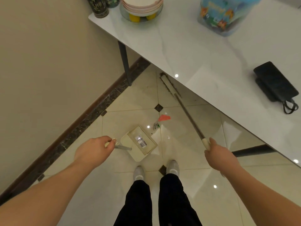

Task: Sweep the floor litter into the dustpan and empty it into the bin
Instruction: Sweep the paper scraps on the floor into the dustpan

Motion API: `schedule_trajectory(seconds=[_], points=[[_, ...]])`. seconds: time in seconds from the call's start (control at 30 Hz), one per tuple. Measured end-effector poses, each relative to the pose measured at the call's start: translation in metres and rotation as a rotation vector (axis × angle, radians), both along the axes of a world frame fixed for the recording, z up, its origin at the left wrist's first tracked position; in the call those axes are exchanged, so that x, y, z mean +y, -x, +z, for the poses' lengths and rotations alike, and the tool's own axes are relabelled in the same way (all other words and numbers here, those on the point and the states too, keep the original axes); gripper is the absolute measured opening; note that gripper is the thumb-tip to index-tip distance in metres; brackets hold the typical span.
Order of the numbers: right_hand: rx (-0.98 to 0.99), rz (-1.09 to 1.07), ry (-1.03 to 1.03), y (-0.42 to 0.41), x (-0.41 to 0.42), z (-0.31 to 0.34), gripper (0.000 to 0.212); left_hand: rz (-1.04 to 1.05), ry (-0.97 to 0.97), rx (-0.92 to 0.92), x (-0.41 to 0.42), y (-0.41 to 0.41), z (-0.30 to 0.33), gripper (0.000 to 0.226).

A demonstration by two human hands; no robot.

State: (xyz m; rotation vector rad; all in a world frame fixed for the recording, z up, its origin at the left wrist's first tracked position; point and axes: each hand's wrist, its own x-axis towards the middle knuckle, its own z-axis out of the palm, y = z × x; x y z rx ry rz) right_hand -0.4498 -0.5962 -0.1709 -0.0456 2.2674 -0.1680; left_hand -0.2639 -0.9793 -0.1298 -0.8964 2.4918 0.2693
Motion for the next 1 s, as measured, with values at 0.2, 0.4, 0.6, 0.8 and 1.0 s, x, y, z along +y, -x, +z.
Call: schedule_trajectory(seconds=[0.2, 0.4, 0.6, 0.8, 1.0], points=[[-0.176, -0.27, 0.07, 0.022, -0.056, -0.048, 0.037, 0.01, -0.006, 0.024, -0.009, 0.0, -0.021, 0.044], [-0.289, -0.055, 0.006, -0.048, -0.082, -0.036, 0.019, 0.015, -0.001, 0.03, -0.021, -0.003, -0.046, 0.044], [-0.57, -0.237, 0.142, -0.125, -0.082, -0.008, 0.025, 0.034, -0.032, 0.003, -0.035, -0.004, -0.047, 0.048], [-0.604, -0.579, 0.351, -0.119, -0.061, 0.039, 0.027, 0.034, -0.071, 0.03, -0.029, -0.01, -0.039, 0.046], [-0.337, -0.681, 0.337, -0.1, -0.034, 0.05, 0.015, -0.087, -0.058, 0.001, -0.032, -0.02, -0.03, 0.053]])
